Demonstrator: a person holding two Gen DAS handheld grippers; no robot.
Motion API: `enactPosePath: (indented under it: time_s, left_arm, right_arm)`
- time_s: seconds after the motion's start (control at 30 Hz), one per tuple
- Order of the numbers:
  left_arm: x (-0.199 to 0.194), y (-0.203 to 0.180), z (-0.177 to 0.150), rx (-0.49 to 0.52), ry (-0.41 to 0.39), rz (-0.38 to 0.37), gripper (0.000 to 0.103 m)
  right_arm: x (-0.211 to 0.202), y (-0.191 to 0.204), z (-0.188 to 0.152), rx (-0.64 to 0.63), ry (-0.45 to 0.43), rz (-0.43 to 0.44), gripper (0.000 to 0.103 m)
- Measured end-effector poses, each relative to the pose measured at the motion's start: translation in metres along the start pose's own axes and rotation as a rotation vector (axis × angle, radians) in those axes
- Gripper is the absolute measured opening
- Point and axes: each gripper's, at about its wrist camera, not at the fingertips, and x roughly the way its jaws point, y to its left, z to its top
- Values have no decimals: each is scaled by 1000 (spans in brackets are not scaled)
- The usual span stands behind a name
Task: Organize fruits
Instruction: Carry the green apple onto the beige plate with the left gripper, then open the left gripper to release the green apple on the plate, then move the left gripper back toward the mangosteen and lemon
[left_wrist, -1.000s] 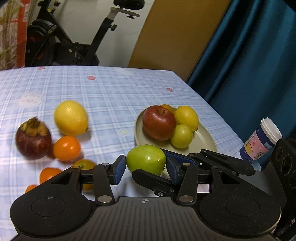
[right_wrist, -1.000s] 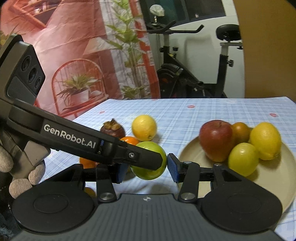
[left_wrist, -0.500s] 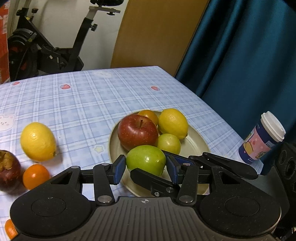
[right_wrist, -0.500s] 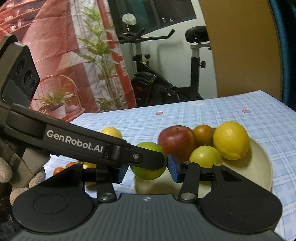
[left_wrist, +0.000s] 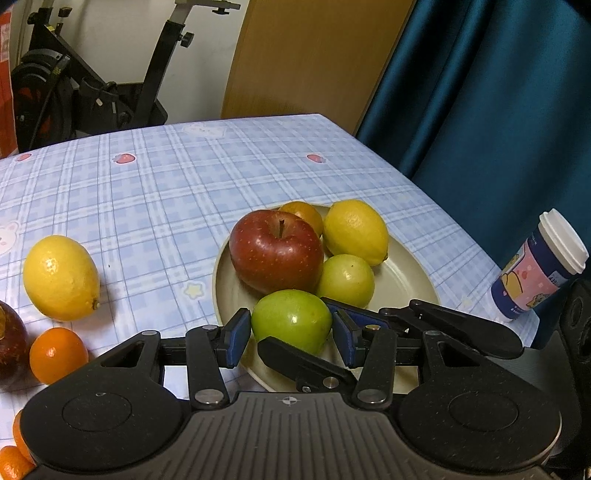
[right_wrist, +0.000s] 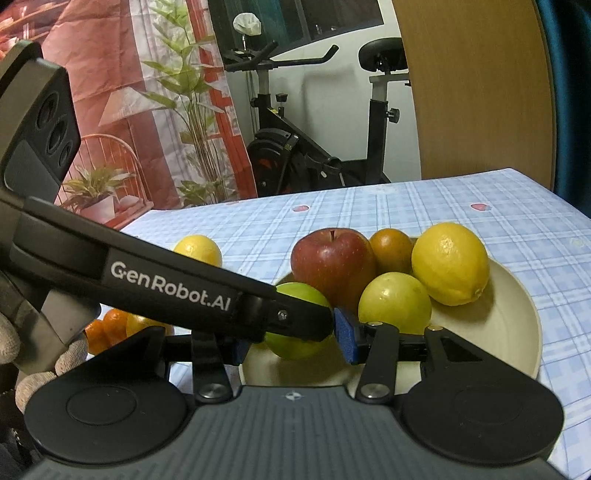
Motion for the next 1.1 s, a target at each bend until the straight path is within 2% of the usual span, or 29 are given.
enactPosePath:
  time_s: [0.37,0.57,0.97,1.1]
  left_arm:
    - [1,3,1,-14,-3,12,51]
    - [-11,7,1,-31,-22,24,51]
    - [-78,43,-4,-128,-128,100,51]
    - [-103,62,-10,-148,-149,155,53]
  right_arm:
    - [6,0,-1,-4,22,-12,49]
    - [2,3,-1,-16,-7,-8,50]
    - [-6,10,0,-37,-39,21,51]
    - [-7,13,3,-33,-36,29,52]
